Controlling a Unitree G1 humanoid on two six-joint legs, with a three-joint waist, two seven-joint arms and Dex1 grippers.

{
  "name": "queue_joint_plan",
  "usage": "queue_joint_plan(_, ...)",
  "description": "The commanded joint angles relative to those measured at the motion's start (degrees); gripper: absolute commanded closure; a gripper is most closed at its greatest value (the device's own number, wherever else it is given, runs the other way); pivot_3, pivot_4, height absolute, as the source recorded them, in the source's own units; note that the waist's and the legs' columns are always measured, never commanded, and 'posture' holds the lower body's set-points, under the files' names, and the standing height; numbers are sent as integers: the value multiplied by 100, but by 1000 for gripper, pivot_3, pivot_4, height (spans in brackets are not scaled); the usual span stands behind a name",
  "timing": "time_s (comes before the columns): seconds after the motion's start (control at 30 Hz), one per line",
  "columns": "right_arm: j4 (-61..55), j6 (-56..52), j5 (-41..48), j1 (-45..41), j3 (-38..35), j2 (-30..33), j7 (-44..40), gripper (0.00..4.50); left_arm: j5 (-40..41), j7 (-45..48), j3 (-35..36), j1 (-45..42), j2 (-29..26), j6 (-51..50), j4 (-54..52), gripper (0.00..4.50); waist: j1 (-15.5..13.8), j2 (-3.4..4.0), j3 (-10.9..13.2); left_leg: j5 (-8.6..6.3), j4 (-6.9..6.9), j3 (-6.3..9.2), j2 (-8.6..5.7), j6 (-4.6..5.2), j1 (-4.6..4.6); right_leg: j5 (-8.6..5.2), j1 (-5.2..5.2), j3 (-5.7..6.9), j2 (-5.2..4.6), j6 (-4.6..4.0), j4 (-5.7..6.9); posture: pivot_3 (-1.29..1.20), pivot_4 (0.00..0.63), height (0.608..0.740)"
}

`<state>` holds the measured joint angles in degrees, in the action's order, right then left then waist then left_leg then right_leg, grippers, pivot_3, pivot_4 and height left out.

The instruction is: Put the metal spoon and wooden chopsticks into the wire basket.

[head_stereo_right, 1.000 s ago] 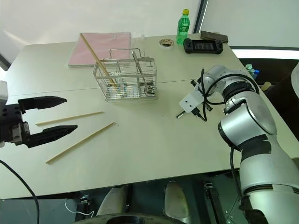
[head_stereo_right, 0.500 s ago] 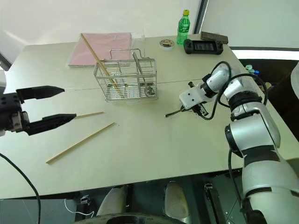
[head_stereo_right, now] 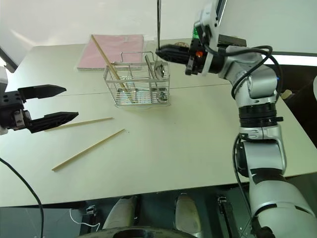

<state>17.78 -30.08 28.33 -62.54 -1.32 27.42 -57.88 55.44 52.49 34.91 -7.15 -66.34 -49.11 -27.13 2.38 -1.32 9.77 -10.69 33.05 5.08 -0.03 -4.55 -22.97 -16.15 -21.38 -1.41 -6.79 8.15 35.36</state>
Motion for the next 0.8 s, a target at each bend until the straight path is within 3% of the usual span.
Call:
queue_joint_plan(0.03, 321, 323, -256, -320, -191, -180, 580, 4472, -89, 71, 65, -116, -25, 141, 11, 0, 3, -3, -2, 0, 0, 0, 0, 0, -6, 5, -4, 0, 0, 9, 0, 0, 150, 721)
queue_joint_plan(0.27, 899, 933, -855, -202, 137, -443, 716, 4472, -171, 204, 286, 58, 14, 156, -22, 0, 19, -4, -2, 0, -1, -1, 0, 2, -22, 9, -19, 1, 1, 16, 0, 0, 150, 721)
queue_joint_plan(0.5, 633, 617, -908, 251, 269, -621, 699, 4472, -239, 241, 514, 295, 135, 147, -151, 0, 20, -4, -2, 0, -1, 0, 0, 2, -22, 9, -20, 0, 2, 16, 1, 0, 150, 721)
queue_joint_plan(0.6, 473, 493, -896, 352, 252, -644, 733, 3440, -255, 249, 565, 353, 163, 141, -178, 0, 10, -4, -2, 0, -1, 0, 0, 2, -22, 8, -18, 1, 2, 16, 0, 0, 150, 721)
queue_joint_plan(0.7, 237, 389, -896, 396, 209, -579, 799, 1983, -278, 287, 577, 394, 159, 166, -159, 0, 17, -4, -2, 0, -1, 0, 0, 2, -22, 8, -18, 1, 2, 15, 0, 0, 150, 721)
queue_joint_plan(0.8, -53, 216, -832, 407, 110, -423, 817, 1983, -309, 335, 546, 396, 143, 201, -119, 0, 13, -4, -3, 0, -1, 0, 1, 2, -22, 8, -19, 1, 2, 15, 0, 0, 150, 721)
